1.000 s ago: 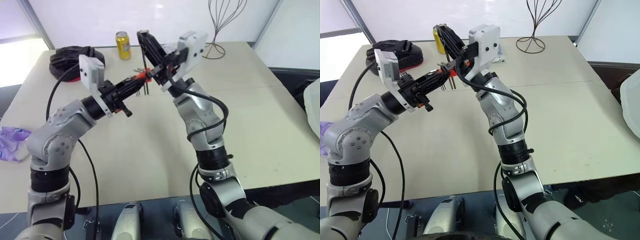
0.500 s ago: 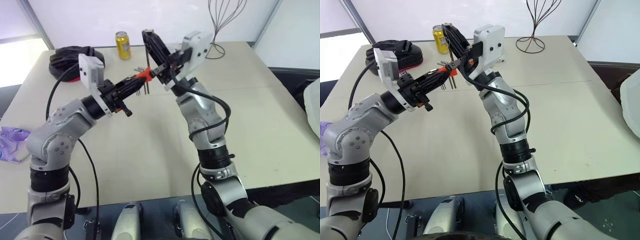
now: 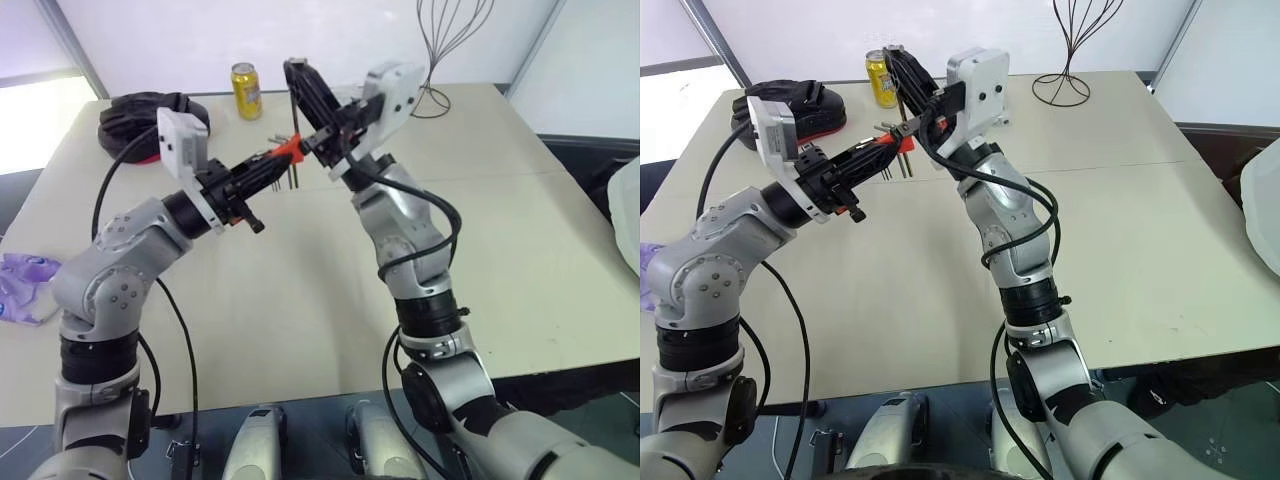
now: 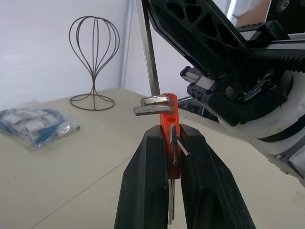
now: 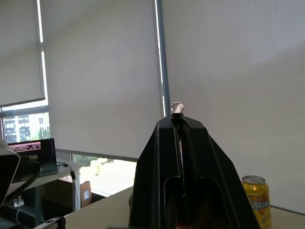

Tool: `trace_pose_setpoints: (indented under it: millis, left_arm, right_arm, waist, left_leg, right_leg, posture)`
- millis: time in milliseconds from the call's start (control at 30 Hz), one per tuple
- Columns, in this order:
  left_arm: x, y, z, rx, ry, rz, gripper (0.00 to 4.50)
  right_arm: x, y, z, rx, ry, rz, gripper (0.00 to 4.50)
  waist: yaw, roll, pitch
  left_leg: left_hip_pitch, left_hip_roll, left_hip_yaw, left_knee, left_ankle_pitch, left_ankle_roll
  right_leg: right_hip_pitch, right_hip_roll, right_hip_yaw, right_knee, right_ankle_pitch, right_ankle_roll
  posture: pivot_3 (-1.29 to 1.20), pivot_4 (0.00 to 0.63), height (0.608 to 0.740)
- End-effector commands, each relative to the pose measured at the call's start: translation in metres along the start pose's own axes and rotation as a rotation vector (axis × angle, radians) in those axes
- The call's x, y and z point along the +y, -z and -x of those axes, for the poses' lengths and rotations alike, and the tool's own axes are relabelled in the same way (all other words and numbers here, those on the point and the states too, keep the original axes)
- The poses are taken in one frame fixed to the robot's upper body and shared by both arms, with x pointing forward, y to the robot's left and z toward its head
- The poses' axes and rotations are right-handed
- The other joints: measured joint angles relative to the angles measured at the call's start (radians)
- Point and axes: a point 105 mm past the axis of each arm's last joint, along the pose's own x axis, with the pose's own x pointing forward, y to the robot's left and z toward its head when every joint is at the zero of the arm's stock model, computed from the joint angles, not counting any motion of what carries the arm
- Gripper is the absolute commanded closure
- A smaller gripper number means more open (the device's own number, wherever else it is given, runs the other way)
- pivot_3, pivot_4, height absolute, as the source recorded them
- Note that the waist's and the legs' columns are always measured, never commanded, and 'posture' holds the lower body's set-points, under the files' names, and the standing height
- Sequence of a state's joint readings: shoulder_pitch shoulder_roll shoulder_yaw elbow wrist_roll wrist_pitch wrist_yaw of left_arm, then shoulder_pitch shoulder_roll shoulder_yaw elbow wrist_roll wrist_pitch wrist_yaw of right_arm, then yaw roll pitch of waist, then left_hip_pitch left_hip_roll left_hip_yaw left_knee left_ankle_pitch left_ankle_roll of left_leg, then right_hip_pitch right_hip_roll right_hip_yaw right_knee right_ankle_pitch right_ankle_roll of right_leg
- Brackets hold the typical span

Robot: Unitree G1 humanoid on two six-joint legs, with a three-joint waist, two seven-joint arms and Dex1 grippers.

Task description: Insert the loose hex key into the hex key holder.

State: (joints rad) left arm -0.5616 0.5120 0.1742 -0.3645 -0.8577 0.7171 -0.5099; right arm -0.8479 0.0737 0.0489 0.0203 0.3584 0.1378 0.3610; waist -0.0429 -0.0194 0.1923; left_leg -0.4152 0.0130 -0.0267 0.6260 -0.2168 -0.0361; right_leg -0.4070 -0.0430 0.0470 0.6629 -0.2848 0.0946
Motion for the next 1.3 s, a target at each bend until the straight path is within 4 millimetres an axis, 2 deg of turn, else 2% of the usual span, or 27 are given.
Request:
trace_pose_setpoints:
  millis: [33, 400, 1300]
  left_arm:
    - [-0.002, -0.013, 0.001, -0.03, 0.007, -0.047, 4.5]
    - [0.001, -0.013, 0.0, -0.035, -0.006, -0.043, 4.5]
    - [-0.003, -0.018, 0.001, -0.056, 0.002, -0.036, 4.5]
  right_arm:
    - [0.011, -0.026, -0.008, -0.088, -0.044, 0.016, 4.46]
    - [0.014, -0.03, -0.008, -0.093, -0.056, 0.016, 4.46]
    - [0.017, -0.018, -0.004, -0.058, -0.06, 0.028, 4.46]
  waist:
    - [0.0, 0.0, 0.0]
    - [0.0, 0.0, 0.0]
    - [0.0, 0.0, 0.0]
  left_leg:
    - [0.0, 0.0, 0.0, 0.0, 0.0, 0.0]
    - [0.0, 0.0, 0.0, 0.0, 0.0, 0.0]
    - [-0.001, 0.0, 0.0, 0.0, 0.0, 0.0]
  right_leg:
    - [0.0, 0.0, 0.0, 0.0, 0.0, 0.0]
    - [0.0, 0.0, 0.0, 0.0, 0.0, 0.0]
    - [-0.001, 0.0, 0.0, 0.0, 0.0, 0.0]
  posture:
    - [0.0, 0.15, 0.74]
    - [0.0, 0.15, 0.74]
    - [0.0, 0.15, 0.74]
